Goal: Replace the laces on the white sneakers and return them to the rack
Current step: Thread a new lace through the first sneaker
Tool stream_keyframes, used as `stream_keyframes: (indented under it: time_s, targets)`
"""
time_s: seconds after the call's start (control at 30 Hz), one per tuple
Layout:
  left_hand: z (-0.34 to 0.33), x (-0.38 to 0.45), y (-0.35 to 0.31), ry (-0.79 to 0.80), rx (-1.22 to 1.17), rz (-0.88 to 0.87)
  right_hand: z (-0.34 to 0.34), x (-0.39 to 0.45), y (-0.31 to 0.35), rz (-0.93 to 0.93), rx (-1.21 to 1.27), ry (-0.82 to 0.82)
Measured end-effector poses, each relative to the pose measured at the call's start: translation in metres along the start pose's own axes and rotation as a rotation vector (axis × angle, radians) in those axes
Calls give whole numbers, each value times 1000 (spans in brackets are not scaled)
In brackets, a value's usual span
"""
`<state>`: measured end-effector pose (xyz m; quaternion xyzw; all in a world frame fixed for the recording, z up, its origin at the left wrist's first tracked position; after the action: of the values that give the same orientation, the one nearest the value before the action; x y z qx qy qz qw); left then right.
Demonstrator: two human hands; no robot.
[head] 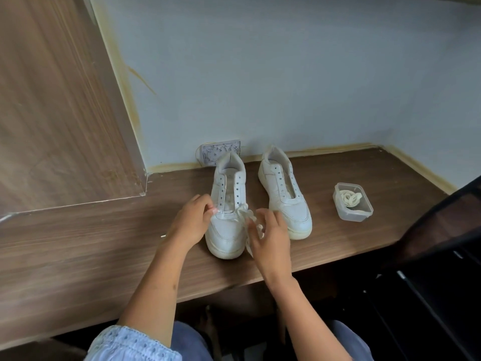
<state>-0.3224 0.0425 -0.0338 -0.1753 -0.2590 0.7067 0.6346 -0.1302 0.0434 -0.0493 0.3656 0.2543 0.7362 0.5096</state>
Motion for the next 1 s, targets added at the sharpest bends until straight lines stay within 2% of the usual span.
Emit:
stream_keyframes:
  time_s: [0.07, 0.1, 0.13, 0.17, 0.23, 0.3, 0.37, 0.53, 0.6, 0.67, 0.73, 0.8, 0.87, 1.0]
  targets:
    - [0, 1, 1, 1, -7, -2, -2, 7, -4, -95, 42, 178]
    - [0, 2, 2, 2, -6, -3, 0, 11, -6, -117, 87, 214]
    - [0, 3, 2, 6, -3, -3, 6, 14, -7, -132, 133, 182]
    - [0, 3, 3, 9, 2, -4, 15, 17, -8, -152, 180, 93]
    - [0, 4, 4, 15, 4, -1, 38, 20, -12, -180, 231, -189]
    - [0, 5, 4, 22, -2, 4, 56, 19, -12, -140, 151, -421]
    - [0, 6, 5, 28, -4, 8, 62, 21, -13, -85, 58, -473]
    - [0, 6, 5, 31, -2, 5, 49, 15, -11, -90, -341, -318]
    - [1, 5, 4, 34, -8, 0, 41, 12, -7, -38, -360, -234]
    - [1, 5, 3, 44, -43, -13, 33, 16, -8, 18, -248, -113]
    - [1, 3, 0, 56, -93, -30, 24, 24, -10, 4, -83, 70]
    - [0, 2, -3, 53, -82, -37, 18, 29, -11, -25, -40, 178]
    - [0, 2, -4, 38, -61, -32, 19, 34, -11, -64, 24, 159]
    - [0, 4, -3, 27, -22, -22, 41, 48, -22, -243, 331, 15]
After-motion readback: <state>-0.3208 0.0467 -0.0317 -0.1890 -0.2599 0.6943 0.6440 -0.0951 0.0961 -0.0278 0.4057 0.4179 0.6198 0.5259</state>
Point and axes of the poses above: each hand's wrist, its own x-axis towards the middle knuckle, its own z-axis out of the back of the hand, y = z × x, the point moved 4 cm from there along x, towards the middle knuckle, and after that the axes turned 6 degrees about y, right-handed, at the moved point
